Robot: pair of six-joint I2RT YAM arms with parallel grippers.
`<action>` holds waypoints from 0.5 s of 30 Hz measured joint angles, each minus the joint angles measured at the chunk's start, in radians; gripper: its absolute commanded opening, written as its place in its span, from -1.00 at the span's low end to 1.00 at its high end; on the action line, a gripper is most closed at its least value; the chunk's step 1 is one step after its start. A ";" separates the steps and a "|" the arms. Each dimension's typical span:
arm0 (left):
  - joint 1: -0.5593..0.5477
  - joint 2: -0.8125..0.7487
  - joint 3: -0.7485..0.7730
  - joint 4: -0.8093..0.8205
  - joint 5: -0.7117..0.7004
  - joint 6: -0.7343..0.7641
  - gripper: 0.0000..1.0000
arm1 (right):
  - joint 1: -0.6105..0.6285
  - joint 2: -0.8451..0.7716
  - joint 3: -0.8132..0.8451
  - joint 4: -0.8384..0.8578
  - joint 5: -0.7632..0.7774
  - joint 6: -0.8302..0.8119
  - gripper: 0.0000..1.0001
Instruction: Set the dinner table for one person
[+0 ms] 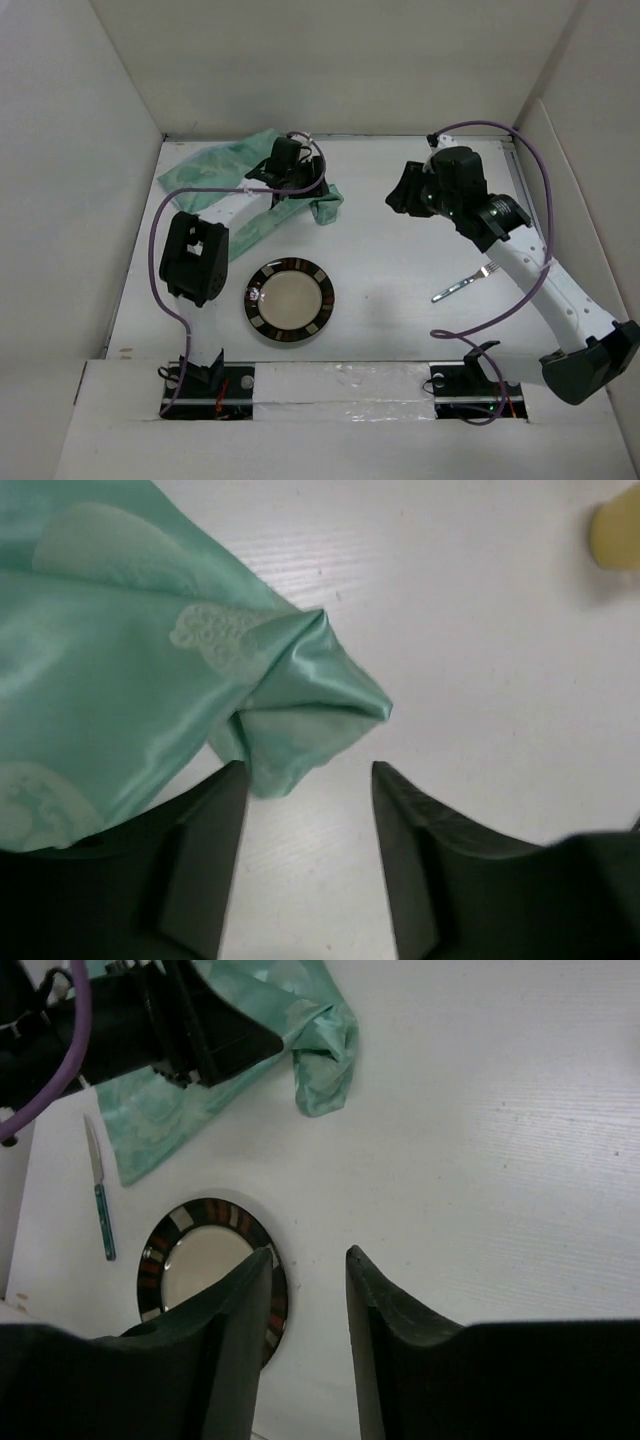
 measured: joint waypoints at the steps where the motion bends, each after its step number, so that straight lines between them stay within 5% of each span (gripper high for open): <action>1: -0.003 -0.021 -0.026 0.000 0.009 -0.001 0.22 | 0.000 0.004 -0.004 0.004 0.004 0.005 0.03; 4: -0.008 -0.103 -0.103 -0.006 -0.009 -0.018 0.23 | -0.002 0.038 -0.006 0.014 0.011 0.011 0.06; 5: -0.008 -0.138 -0.126 -0.010 -0.040 -0.027 0.20 | -0.005 0.052 -0.006 0.016 0.010 0.014 -0.08; 6: -0.008 -0.183 -0.157 -0.006 -0.076 -0.044 0.18 | -0.005 0.067 -0.007 0.018 0.008 0.015 -0.62; 8: -0.002 -0.290 -0.233 -0.014 -0.164 -0.091 0.03 | -0.005 0.094 -0.011 0.028 0.001 0.023 -1.00; 13: 0.062 -0.591 -0.475 -0.060 -0.372 -0.295 -0.55 | -0.005 0.126 -0.042 0.046 -0.026 0.030 -1.00; 15: 0.092 -0.674 -0.565 -0.136 -0.463 -0.400 -0.57 | -0.005 0.126 -0.056 0.058 -0.034 0.029 -1.00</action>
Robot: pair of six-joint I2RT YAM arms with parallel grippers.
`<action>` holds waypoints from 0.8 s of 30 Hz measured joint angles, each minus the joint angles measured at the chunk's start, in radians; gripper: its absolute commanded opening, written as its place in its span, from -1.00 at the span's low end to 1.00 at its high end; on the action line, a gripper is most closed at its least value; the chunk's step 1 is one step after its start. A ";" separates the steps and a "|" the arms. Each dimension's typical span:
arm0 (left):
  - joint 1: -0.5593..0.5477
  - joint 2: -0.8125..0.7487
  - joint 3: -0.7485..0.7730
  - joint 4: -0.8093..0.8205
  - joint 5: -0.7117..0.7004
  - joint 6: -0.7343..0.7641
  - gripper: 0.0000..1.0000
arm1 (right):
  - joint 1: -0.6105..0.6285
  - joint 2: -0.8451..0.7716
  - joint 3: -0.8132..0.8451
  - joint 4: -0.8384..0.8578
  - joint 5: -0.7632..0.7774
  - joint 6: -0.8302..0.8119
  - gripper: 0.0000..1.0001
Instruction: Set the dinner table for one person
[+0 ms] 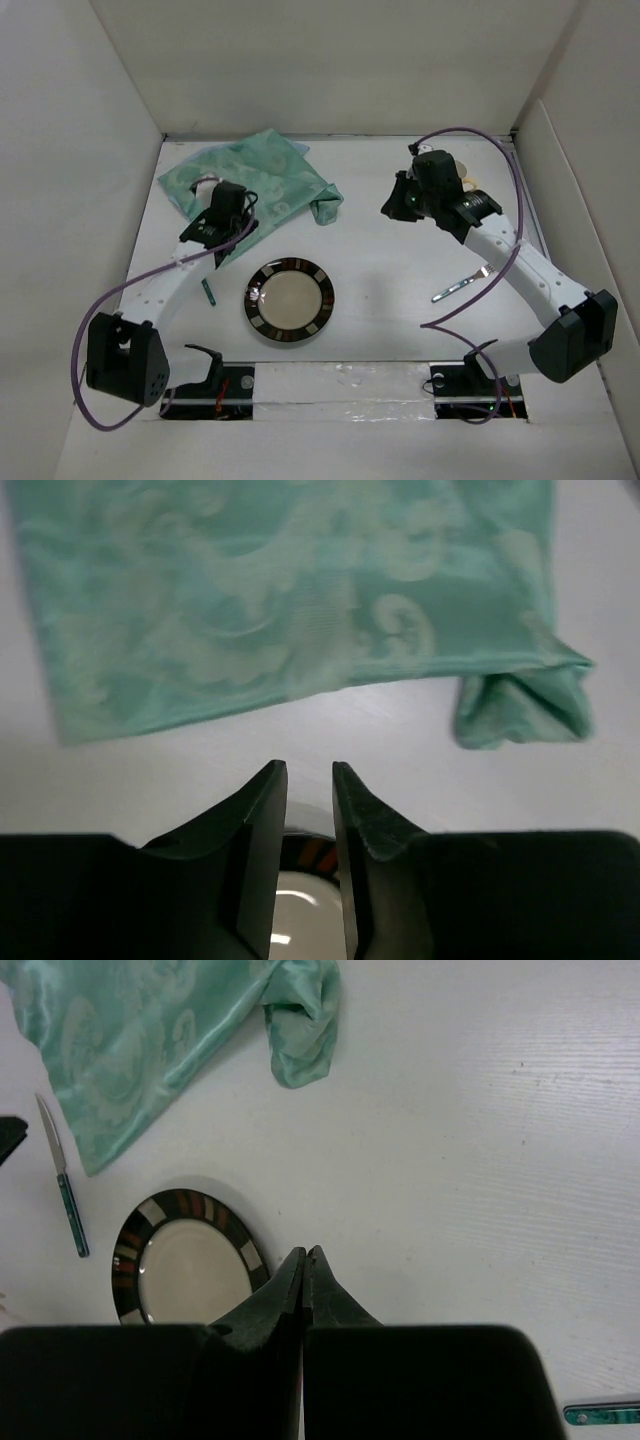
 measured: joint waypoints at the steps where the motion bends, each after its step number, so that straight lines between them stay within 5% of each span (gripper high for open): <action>1: 0.014 -0.032 -0.041 -0.037 -0.034 -0.047 -0.49 | 0.000 0.000 -0.006 0.005 -0.004 0.000 -1.00; 10: 0.241 -0.103 -0.234 -0.172 -0.040 -0.284 0.11 | 0.016 0.000 -0.031 0.031 -0.051 -0.001 -1.00; 18: 0.306 0.061 -0.223 -0.130 -0.002 -0.341 0.15 | 0.032 -0.010 -0.059 0.042 -0.066 -0.004 -1.00; 24: 0.306 0.142 -0.220 -0.103 0.025 -0.363 -0.09 | 0.033 -0.016 -0.065 0.046 -0.067 -0.004 -1.00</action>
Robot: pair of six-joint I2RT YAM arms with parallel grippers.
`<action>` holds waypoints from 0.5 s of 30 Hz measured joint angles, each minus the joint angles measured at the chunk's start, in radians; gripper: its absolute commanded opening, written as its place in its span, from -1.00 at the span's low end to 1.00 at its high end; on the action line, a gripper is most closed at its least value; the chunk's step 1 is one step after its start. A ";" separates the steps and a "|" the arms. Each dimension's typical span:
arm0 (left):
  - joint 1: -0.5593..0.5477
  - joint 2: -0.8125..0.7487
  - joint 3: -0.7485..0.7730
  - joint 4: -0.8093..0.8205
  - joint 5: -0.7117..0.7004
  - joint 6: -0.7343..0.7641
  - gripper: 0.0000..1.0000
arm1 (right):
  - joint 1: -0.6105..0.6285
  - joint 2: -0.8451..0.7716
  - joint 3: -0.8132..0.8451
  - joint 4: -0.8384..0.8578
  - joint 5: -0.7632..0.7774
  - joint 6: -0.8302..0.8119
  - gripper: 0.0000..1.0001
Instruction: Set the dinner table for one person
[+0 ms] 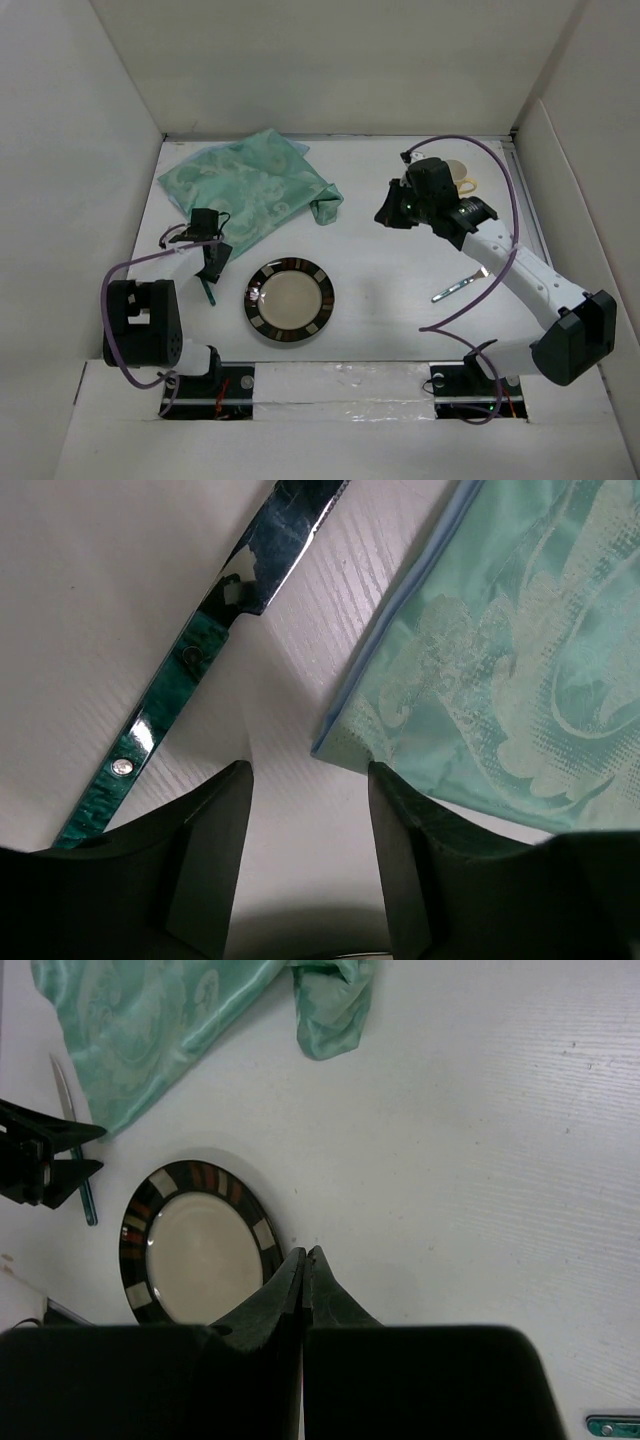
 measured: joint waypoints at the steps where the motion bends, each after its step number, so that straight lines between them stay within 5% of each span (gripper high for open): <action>1: 0.000 0.007 0.002 0.003 -0.001 -0.001 -0.14 | 0.000 0.000 0.000 0.002 0.000 0.000 -1.00; 9: 0.000 0.069 0.050 0.020 -0.013 -0.002 -0.24 | 0.000 -0.001 -0.005 0.014 0.002 0.004 -0.97; 13: 0.000 0.077 0.052 0.038 -0.015 -0.002 -0.43 | 0.000 0.002 -0.017 0.024 0.002 0.017 -0.63; 15: 0.000 0.084 0.052 0.046 -0.017 0.002 -0.76 | -0.002 0.013 -0.018 0.039 0.001 0.026 -0.35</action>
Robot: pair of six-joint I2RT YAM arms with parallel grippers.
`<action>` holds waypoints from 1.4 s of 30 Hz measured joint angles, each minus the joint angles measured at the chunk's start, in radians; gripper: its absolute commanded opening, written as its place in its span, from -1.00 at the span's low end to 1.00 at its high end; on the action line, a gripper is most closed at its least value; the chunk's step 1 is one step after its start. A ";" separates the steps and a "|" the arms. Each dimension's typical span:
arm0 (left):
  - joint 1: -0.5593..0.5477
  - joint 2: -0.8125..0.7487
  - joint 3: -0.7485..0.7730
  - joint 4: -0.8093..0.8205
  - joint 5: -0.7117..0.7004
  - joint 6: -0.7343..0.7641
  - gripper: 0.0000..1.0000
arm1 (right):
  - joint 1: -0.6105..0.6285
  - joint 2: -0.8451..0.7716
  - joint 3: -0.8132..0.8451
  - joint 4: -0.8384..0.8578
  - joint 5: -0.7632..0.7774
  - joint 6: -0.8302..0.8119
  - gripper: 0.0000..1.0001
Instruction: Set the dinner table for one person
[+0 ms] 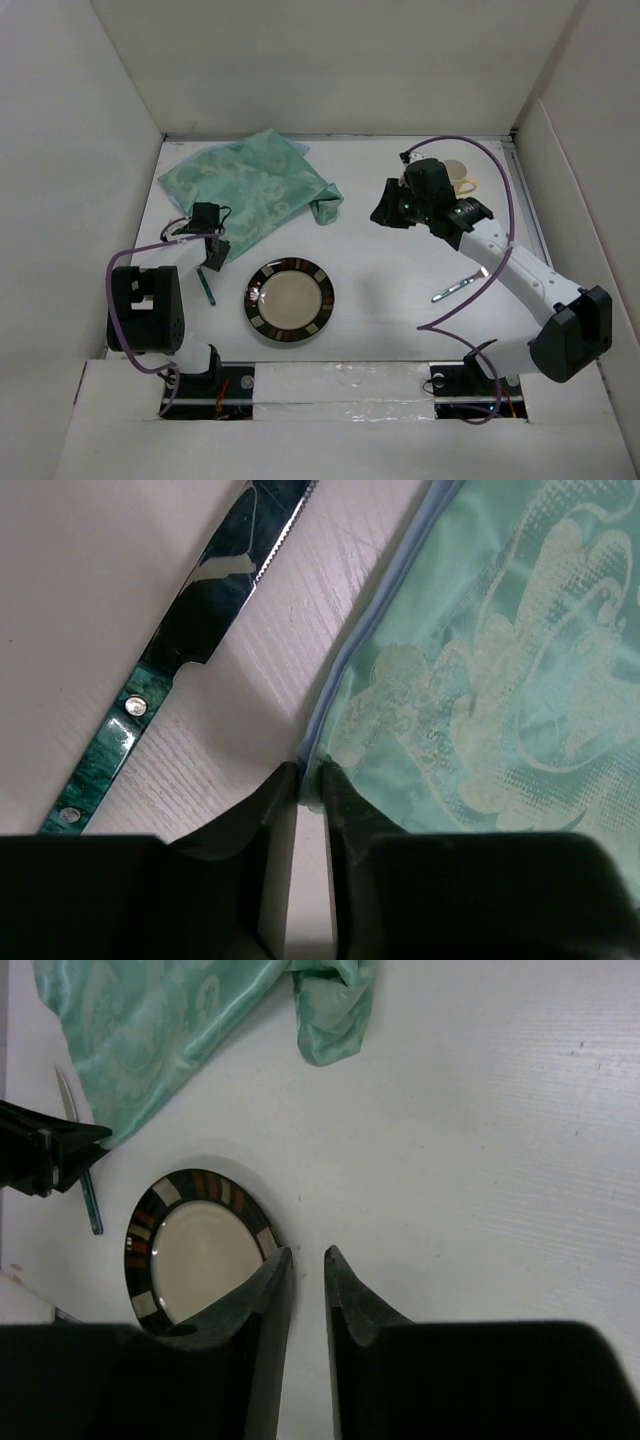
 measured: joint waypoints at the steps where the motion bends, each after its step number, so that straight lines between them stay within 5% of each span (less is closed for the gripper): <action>1: 0.000 0.004 0.000 0.005 -0.001 0.002 -0.85 | -0.002 0.010 0.000 0.013 0.000 0.005 -0.26; 5: 0.000 0.013 0.000 0.027 -0.002 0.034 -1.00 | -0.014 0.090 -0.013 0.093 -0.020 0.030 0.05; 18: 0.000 -0.008 0.105 0.002 -0.051 0.221 -1.00 | 0.020 0.594 0.162 0.216 0.024 0.075 0.17; 31: 0.000 -0.095 0.185 -0.022 -0.080 0.356 -1.00 | 0.107 0.764 0.366 0.333 0.190 0.089 0.31; 34: 0.000 -0.111 0.195 -0.033 -0.085 0.386 -1.00 | 0.106 0.865 0.489 0.299 0.246 0.102 0.12; 39: 0.000 -0.119 0.238 -0.049 -0.089 0.422 -1.00 | 0.107 0.982 0.661 0.201 0.366 0.121 -0.95; 42: 0.001 -0.118 0.297 -0.053 -0.083 0.423 -1.00 | 0.106 0.982 0.690 0.172 0.435 0.123 -1.00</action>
